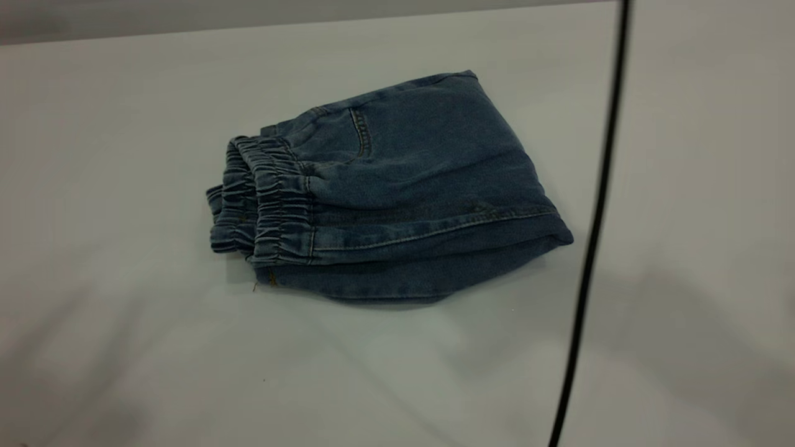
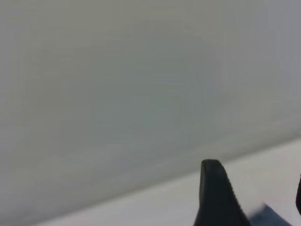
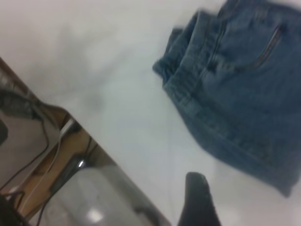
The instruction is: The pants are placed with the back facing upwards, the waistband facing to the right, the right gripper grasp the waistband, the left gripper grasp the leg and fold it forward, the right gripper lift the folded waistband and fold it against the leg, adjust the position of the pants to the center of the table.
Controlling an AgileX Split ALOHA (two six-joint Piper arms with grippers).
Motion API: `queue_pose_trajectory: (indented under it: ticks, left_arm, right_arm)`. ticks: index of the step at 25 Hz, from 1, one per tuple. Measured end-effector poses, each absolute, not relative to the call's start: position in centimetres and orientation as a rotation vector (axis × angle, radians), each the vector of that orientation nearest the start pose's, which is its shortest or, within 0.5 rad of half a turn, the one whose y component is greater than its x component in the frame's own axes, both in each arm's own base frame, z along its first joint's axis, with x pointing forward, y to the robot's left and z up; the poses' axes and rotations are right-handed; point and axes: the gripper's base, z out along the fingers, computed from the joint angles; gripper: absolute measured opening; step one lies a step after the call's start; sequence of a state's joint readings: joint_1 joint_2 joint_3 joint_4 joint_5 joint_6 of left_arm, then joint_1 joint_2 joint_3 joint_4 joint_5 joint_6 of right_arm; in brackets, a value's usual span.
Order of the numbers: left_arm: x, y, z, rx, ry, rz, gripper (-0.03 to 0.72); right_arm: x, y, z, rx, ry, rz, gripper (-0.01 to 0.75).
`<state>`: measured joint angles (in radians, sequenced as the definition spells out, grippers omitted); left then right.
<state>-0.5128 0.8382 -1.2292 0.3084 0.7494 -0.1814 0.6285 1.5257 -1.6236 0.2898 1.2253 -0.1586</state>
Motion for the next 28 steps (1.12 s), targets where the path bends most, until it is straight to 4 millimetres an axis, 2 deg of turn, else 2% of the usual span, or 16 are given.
queue_pose_trajectory:
  ticks: [4, 7, 11, 14, 18, 24, 28]
  left_arm:
    - [9.8, -4.3, 46.4, 0.437, 1.899, -0.218, 0.372]
    - [7.9, -4.2, 45.4, 0.499, 2.016, -0.295, 0.372]
    - [5.7, -4.0, 44.7, 0.525, 2.106, -0.418, 0.372]
    - [4.2, -3.8, 44.2, 0.539, 2.104, -0.498, 0.372]
    - [2.4, -3.1, 42.7, 0.540, 2.085, -0.546, 0.372]
    - [0.5, -1.2, 38.6, 0.502, 2.091, -0.448, 0.372]
    - [0.0, -0.1, 35.5, 0.466, 2.111, -0.364, 0.372]
  right_arm:
    - [20.0, 17.9, 44.5, -0.954, 2.299, 0.617, 0.413]
    - [16.8, 15.8, 47.1, -0.924, 2.196, 0.670, 0.413]
    - [12.6, 12.8, 48.3, -0.894, 2.116, 0.698, 0.413]
    - [9.6, 10.5, 47.9, -0.884, 2.077, 0.696, 0.413]
    - [5.9, 7.4, 46.0, -0.870, 2.044, 0.641, 0.413]
    - [2.2, 4.3, 40.9, -0.839, 2.034, 0.610, 0.413]
    - [1.5, 3.6, 36.7, -0.794, 2.052, 0.606, 0.413]
